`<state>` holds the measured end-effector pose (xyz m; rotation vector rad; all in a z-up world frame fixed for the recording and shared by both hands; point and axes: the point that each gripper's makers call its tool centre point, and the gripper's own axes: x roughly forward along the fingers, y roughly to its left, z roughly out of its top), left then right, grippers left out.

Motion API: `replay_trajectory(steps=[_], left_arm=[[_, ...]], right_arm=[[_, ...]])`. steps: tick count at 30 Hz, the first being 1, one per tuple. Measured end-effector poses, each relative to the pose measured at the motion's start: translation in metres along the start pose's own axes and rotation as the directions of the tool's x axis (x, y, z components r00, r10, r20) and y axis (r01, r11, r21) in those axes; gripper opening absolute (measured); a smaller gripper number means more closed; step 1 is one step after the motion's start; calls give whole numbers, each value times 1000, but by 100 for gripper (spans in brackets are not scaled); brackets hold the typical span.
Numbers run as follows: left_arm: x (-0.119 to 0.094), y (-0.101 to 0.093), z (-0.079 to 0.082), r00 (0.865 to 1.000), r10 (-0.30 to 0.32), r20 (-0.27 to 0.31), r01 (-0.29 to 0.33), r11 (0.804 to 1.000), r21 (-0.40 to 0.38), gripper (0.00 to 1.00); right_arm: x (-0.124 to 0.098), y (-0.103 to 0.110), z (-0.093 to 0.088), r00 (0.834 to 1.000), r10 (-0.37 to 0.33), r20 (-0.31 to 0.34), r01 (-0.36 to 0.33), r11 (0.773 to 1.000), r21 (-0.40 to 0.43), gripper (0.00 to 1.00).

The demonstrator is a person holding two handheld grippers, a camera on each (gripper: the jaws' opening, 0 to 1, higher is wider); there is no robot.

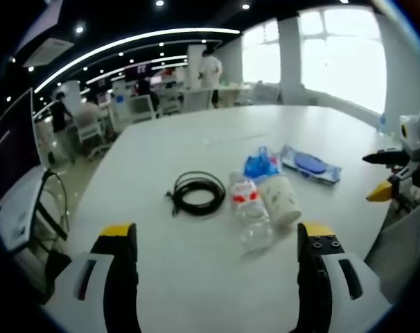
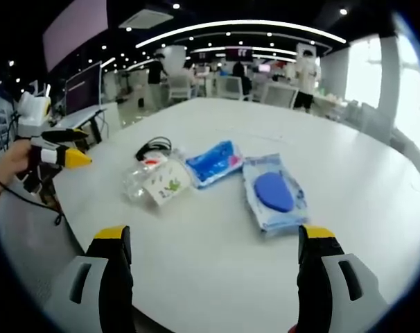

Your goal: Arrange the tabletop items into an orderly group along one side of the table until the central work area is clear of visible clutter.

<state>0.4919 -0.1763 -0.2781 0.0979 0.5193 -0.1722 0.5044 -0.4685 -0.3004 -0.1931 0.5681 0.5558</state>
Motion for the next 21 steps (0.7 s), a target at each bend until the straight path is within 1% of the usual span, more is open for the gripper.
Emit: replay_trajectory(steps=[9,14,21], left_arm=[[0,-1,-2,1000,-6,-8,6,1000,-5,91],[-1,1,-5,1000,6,-20,-7,1000,-13,91],[0,0,-5,1000,1,-24,-1,1000,-18,90]], right_arm=[[0,1,0,1000,3,-2,-3,1000,-4,100],[1,2,0,1000,12,-2,-12,1000,-6,100],[0,2,0,1000,13,0,-13,1000,-8,100]])
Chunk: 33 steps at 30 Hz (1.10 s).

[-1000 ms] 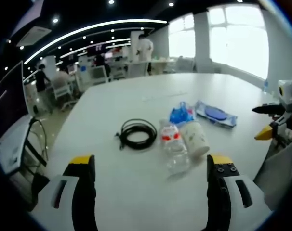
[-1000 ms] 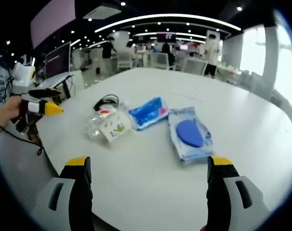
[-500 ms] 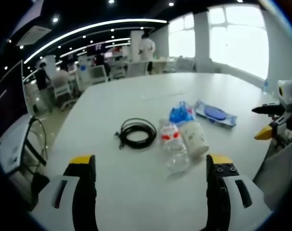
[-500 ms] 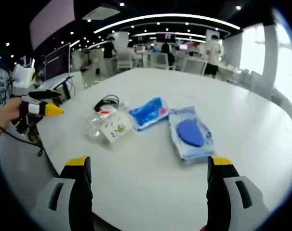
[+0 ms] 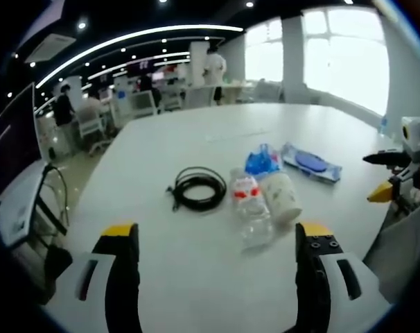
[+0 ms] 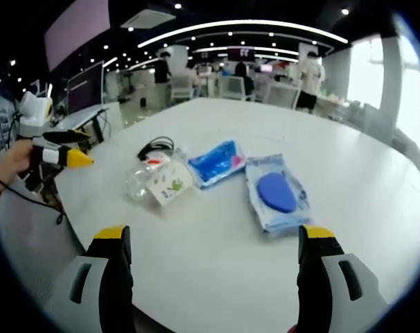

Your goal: Arrange the tabletop items into an orderly group along one side of the table until the central work area is clear of visible clutter.

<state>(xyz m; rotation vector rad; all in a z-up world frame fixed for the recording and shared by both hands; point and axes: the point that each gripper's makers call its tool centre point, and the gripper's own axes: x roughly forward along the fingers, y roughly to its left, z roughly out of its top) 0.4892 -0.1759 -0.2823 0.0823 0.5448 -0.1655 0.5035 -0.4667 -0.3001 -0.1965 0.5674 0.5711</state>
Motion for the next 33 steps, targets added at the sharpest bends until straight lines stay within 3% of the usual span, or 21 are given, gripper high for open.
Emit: replay_trajectory(steps=[15,21,33], left_arm=[[1,-3,4,1000,-7,-20,7,1000,12,88],[4,3,16,1000,7,-2,-6,1000,19,87],[19,-4,27,1000,-20,-12,21,1000,11,86]], right_arm=[[1,1,-1,1000,6,-1,-6,1000,8,100],[1,0,0,1000,6,1,-6,1000,10,100],[1,-1,-1,1000,7,-4,-7,1000,14,100]])
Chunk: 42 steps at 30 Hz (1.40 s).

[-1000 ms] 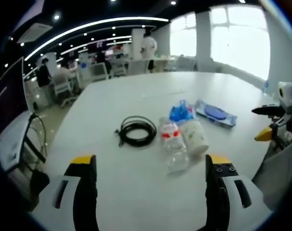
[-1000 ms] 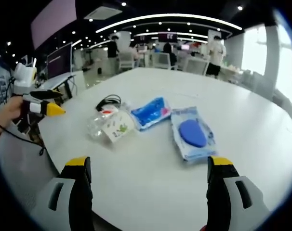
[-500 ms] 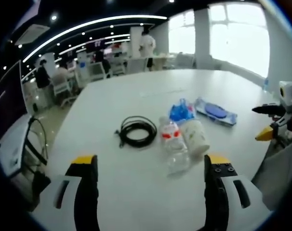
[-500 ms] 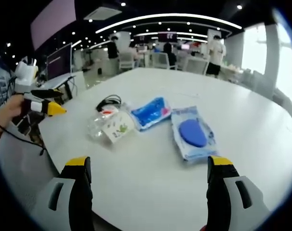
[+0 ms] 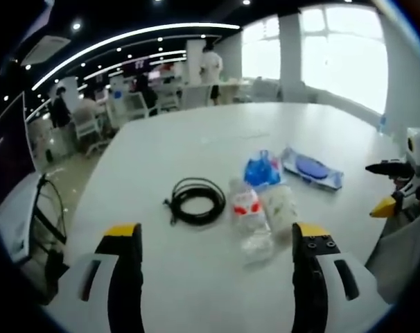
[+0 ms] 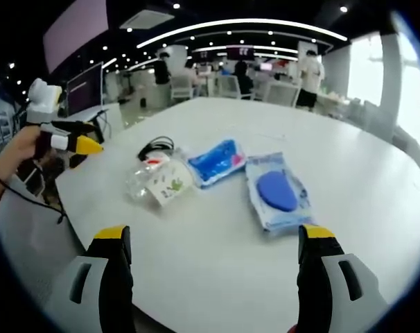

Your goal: Arrange the tabletop items into an orderly group along one side of the table until the central work area is clear of visible clutter.

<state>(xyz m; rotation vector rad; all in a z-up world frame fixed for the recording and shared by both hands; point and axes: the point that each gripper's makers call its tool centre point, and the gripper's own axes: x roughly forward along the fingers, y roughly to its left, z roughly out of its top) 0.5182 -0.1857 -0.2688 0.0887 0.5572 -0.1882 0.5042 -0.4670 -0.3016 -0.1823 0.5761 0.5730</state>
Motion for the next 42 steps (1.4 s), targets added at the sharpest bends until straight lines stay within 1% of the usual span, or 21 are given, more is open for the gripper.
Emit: replay_trajectory(steps=[5,13,25,30,33,37,40,42], left_arm=[[8,-3,2,1000,-15,-18,15,1000,-5,85],[25,-7,6,998,-38,-41,36,999,-40,83],[49,-19,5,994,-65,-91,62,998,-26,80],[63,-24,5,992,-75,-106,73,997,-23,78],[72,-24,4,990,-83,-114,80,996,-36,77],[84,-25,1,985,-87,-147,82,996,-36,75],[91,-26,1,984,-84,-158,80,996,-33,74],[96,-27,1,981,-93,-168,90,996,-27,72]], right_arm=[[0,-1,0,1000,0,-1,0,1000,1,99],[0,-1,-2,1000,-1,-9,1,1000,-2,100],[1,-3,-4,1000,-3,-18,3,1000,4,100],[1,-2,-5,1000,-2,-27,2,1000,4,100],[2,-2,-7,999,-4,-35,4,1000,-2,100],[2,-3,-7,999,-5,-36,5,1000,-2,100],[1,-5,-6,999,-13,-32,13,1000,-1,99],[1,-6,-6,999,-15,-31,15,1000,2,99]])
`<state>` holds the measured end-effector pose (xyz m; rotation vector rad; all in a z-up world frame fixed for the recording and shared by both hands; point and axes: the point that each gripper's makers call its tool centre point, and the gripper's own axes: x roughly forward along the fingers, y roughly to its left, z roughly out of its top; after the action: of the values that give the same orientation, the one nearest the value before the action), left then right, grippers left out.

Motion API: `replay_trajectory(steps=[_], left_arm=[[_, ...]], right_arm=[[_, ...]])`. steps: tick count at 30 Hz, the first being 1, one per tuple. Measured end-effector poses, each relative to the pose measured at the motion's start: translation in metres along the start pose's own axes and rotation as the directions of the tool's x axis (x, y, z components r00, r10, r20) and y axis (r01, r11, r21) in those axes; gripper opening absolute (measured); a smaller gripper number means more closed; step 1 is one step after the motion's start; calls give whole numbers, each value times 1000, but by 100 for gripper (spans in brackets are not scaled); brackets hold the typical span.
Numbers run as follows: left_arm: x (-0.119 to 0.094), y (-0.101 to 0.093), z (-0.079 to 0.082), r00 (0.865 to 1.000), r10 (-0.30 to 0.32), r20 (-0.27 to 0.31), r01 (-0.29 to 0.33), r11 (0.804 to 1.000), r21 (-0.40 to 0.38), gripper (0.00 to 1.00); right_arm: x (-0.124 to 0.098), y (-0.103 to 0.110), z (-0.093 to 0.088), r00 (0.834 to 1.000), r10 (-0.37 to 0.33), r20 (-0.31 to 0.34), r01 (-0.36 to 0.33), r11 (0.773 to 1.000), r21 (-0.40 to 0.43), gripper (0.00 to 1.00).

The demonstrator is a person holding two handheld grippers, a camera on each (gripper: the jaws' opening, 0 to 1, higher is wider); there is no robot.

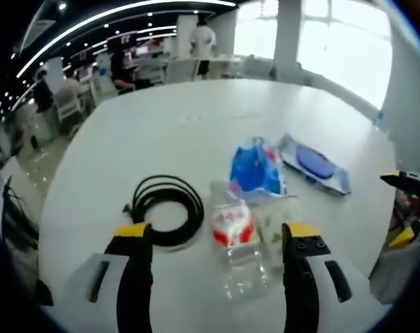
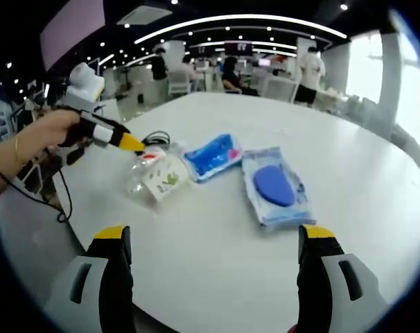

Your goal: Arrange the tabletop items into an orderly group along one side of the table until the central work area is clear of visible clutter.

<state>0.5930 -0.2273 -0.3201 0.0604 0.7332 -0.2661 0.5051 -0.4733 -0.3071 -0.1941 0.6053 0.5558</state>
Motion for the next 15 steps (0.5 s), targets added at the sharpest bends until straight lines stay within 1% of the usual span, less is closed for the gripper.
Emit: replay_trajectory(steps=[6,8,10,15], left_arm=[[11,-4,-1,999,-18,-37,18,1000,2,71],[14,-5,0,999,-24,-39,24,1000,4,71],[17,-4,0,998,-24,-50,24,1000,4,70],[26,0,-3,995,-15,-96,16,1000,8,68]], right_arm=[[0,-1,-1,1000,-8,-6,8,1000,-2,99],[0,-1,-1,1000,-9,-7,9,1000,-2,99],[0,0,-2,1000,-7,-8,7,1000,-5,99],[0,1,-3,1000,-7,-18,7,1000,-14,99]])
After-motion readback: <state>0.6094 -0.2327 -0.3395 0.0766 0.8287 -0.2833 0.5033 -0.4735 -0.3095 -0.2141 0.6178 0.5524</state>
